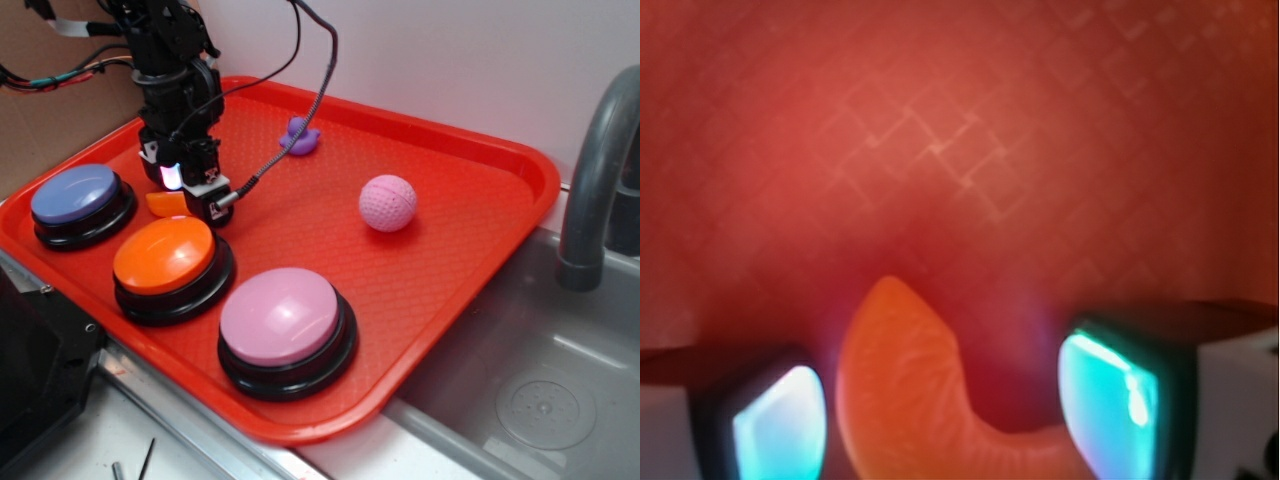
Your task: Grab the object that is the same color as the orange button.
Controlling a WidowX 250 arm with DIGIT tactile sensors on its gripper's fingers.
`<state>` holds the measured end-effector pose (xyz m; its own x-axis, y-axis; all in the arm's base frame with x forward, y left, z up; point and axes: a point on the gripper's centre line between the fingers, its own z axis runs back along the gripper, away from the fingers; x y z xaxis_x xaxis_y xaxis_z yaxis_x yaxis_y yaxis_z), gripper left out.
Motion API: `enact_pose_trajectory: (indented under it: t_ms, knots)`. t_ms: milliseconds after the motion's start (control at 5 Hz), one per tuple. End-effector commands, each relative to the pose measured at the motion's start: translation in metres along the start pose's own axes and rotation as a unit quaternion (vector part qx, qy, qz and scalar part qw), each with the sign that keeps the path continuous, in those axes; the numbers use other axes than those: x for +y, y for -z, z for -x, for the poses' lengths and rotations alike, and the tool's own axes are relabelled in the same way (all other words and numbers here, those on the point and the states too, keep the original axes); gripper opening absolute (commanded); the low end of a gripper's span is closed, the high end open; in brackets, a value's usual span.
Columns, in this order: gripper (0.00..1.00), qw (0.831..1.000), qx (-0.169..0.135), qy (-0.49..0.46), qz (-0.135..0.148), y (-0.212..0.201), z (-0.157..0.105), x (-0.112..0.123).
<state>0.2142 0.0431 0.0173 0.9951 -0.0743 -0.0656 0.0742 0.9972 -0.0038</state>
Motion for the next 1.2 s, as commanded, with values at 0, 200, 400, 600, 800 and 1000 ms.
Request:
enact_pose_trajectory:
  t_ms: [0, 200, 400, 600, 800, 1000]
  knots:
    - [0.0, 1.0, -0.011, 0.007, -0.003, 0.0, -0.003, 0.0]
    - [0.0, 1.0, -0.011, 0.005, -0.003, 0.001, -0.002, 0.001]
    - [0.0, 1.0, -0.01, 0.003, -0.007, 0.002, -0.003, 0.0]
    - [0.0, 1.0, -0.007, -0.001, -0.019, 0.002, -0.004, -0.001]
    - [0.0, 0.999, -0.017, -0.032, -0.032, -0.019, -0.008, -0.004]
    - [0.0, 0.998, -0.044, -0.052, -0.008, -0.048, -0.013, -0.009]
